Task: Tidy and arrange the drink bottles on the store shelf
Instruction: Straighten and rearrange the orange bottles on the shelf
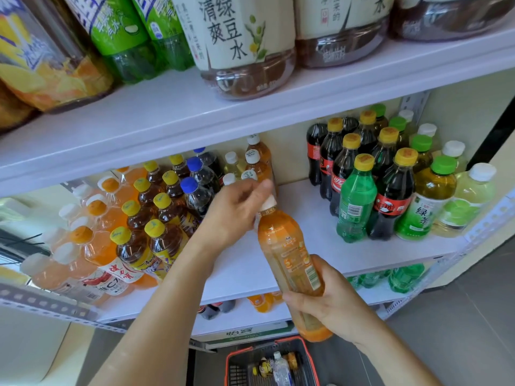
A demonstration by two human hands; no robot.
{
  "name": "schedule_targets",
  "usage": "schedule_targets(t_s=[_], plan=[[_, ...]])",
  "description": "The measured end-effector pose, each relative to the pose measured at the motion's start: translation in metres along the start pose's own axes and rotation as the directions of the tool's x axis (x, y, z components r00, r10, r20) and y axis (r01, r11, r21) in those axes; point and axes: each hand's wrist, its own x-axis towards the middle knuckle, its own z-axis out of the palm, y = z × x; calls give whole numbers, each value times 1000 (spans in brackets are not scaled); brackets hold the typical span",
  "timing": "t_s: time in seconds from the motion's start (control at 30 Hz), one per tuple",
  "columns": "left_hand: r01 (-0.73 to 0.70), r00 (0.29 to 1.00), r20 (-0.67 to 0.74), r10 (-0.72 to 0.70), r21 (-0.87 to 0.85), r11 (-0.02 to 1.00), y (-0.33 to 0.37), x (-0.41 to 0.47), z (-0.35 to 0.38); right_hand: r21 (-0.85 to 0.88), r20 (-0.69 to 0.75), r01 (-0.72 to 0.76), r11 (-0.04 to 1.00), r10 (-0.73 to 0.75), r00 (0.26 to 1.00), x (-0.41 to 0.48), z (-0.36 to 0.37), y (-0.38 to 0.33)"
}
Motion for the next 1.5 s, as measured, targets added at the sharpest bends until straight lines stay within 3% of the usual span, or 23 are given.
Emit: schedule_targets(t_s=[0.1,0.2,0.3,0.63,0.83,0.9,0.97,1.0,1.07,1.13,1.2,1.3,1.5], plan=[[-35,970,-208,126,393,919,-20,30,1,-44,-53,-9,999,7,999,7,-4,8],[20,996,-80,50,695,719,-36,58,4,-90,-77,-4,996,-3,997,13,-6,14],[12,999,21,-47,789,614,-43,78,7,-98,-84,5,995,-14,996,17,-6,17],[-126,992,97,81,689,714,-41,85,9,-51,-164,67,996,-75,984,36,-10,33],[-66,995,98,-2,688,723,-38,86,7,-62,-149,120,991,-128,981,65,-4,33],[-57,998,14,62,655,753,-34,79,1,-66,-156,126,990,-135,978,79,0,35],[-83,979,-119,167,513,854,-24,65,-7,-64,-149,127,990,-136,979,91,5,37],[-107,980,-110,166,415,904,-20,57,-11,-70,-145,124,990,-133,980,97,6,37],[-111,990,116,83,261,959,-14,35,-10,-102,-135,126,987,-139,981,108,8,37],[-127,948,317,11,348,929,-17,15,4,-133,-118,147,980,-163,980,117,9,39],[-130,970,243,17,455,881,-26,7,19,-133,-111,142,981,-157,981,122,9,40],[-54,998,61,29,458,887,-30,13,26,-98,-100,113,989,-123,987,129,7,41],[-14,998,-52,42,455,891,-39,16,27,-242,-184,65,968,-112,976,136,6,40]])
